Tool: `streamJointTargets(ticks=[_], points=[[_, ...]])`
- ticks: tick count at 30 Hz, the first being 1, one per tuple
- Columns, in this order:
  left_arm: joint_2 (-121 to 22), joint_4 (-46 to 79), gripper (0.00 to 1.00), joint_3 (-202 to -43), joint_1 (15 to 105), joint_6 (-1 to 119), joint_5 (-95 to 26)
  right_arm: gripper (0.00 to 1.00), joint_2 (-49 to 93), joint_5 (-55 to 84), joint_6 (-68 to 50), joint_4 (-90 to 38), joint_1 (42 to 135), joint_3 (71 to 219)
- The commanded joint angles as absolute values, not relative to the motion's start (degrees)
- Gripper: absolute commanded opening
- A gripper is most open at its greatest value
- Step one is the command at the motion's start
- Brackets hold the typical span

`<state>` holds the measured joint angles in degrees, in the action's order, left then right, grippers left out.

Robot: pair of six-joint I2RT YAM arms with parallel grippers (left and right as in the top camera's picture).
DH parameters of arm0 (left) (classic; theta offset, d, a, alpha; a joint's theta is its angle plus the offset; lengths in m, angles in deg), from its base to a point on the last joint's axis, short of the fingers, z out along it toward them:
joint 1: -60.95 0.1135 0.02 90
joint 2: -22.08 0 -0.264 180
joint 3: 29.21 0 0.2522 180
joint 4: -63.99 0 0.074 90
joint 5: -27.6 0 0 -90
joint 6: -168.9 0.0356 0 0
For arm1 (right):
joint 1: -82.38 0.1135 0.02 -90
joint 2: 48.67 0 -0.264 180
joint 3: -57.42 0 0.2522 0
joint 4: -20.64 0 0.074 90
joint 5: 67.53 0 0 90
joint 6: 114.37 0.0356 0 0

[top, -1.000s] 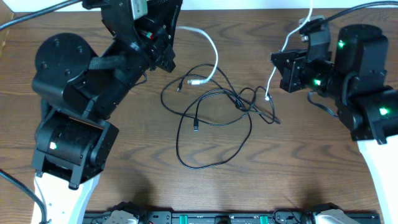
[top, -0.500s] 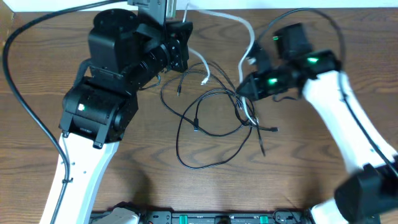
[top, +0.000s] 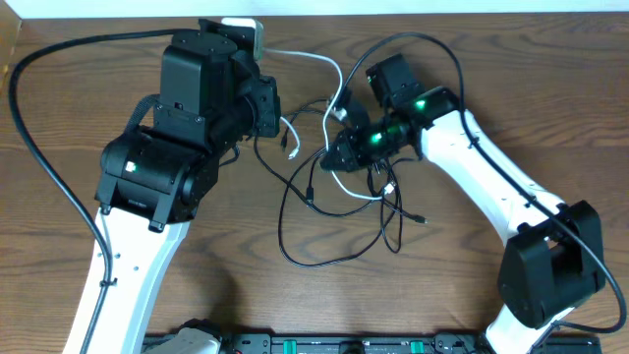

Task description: Untangle cables

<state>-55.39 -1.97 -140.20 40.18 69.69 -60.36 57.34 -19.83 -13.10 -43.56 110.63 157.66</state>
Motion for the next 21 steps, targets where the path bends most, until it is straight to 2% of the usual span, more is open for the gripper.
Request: streamJointTargets(ticks=[1,6,9,12,14,17,21], points=[[-55.41,-3.61,0.07,-141.05,40.4,69.58,-61.58,0.01,57.12,3.86,-0.84,-47.89,114.63,157.07],[-55.41,-6.06,0.07,-141.03,40.4,69.6,-61.6,0.01,57.12,1.74,0.26,-47.23,118.69,156.28],[-55.41,-6.56,0.07,-141.03,40.4,69.6,-61.6,0.01,57.43,5.32,1.98,-46.16,121.71,156.17],[-55.41,-7.48,0.07,-141.01,40.4,69.6,-61.63,0.01,56.8,2.74,1.5,-40.43,121.77,156.24],[-55.41,-8.29,0.07,-140.68,40.4,69.58,-61.6,0.01,53.45,-7.07,-4.77,-33.98,116.94,156.28],[-55.44,-9.53,0.07,-140.68,40.4,67.61,-61.04,0.01,50.72,-18.87,-13.62,-31.27,111.3,156.28],[-57.14,-10.06,0.07,-140.68,40.4,67.63,-54.87,0.01,49.82,-31.92,-16.9,-27.45,104.35,156.28]])
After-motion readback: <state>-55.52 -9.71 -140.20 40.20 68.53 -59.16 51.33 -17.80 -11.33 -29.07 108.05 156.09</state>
